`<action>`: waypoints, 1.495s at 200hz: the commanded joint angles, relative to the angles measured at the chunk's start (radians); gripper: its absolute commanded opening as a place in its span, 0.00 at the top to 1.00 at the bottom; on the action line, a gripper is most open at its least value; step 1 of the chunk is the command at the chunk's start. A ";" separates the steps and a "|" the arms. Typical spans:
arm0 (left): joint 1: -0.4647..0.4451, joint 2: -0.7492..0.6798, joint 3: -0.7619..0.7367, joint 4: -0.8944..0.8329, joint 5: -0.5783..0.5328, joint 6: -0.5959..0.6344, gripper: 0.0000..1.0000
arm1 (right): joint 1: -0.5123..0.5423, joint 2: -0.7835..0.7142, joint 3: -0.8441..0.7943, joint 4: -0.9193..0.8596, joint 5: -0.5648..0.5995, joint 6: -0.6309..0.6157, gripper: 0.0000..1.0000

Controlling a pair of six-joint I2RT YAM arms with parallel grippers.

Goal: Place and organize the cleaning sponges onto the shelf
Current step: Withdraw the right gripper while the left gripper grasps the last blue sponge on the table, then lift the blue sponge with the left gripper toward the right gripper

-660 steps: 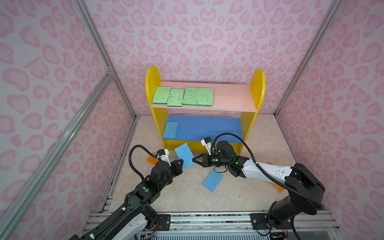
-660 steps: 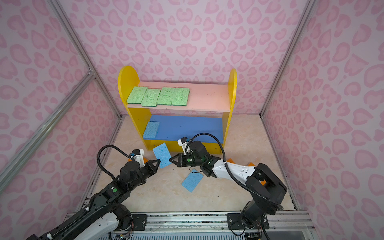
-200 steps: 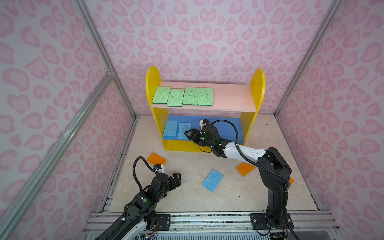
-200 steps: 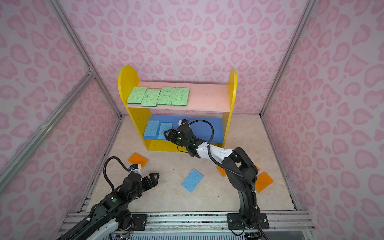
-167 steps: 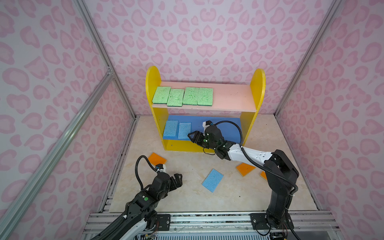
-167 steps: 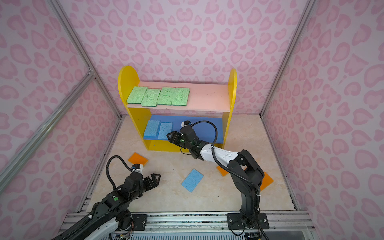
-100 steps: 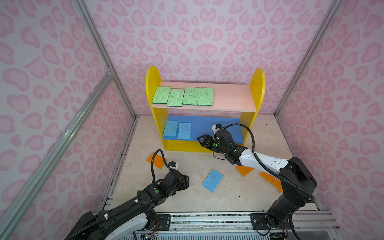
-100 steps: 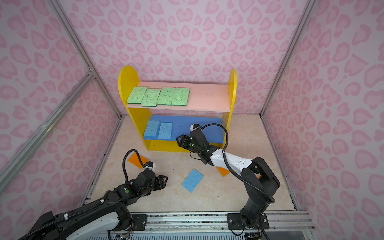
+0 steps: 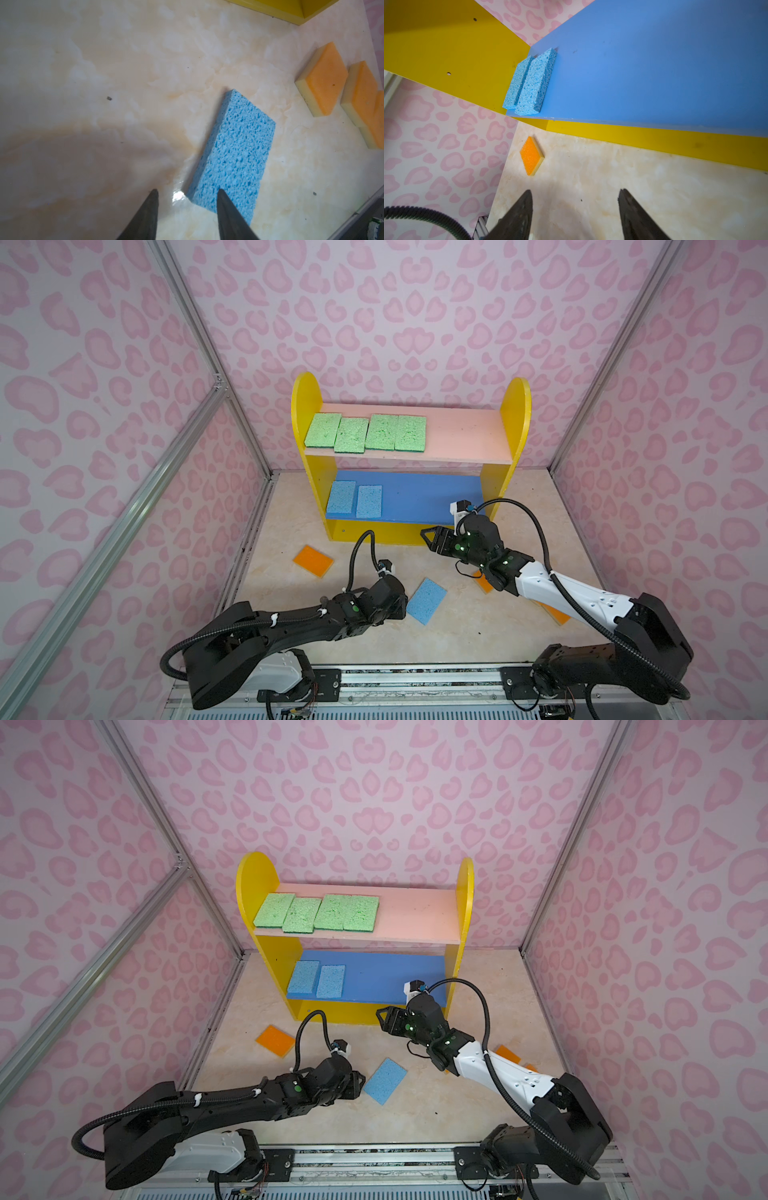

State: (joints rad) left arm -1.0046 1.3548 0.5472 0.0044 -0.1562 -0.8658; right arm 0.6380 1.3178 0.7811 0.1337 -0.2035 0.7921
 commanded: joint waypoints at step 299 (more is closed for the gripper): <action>0.295 -0.481 -0.133 -0.091 0.016 -0.107 0.96 | 0.082 -0.034 -0.164 0.209 -0.110 0.048 0.34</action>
State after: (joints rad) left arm -0.7738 0.9489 0.4370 -0.0395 -0.1768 -0.9794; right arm 0.6788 1.2198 0.5869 0.2394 -0.3141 0.8211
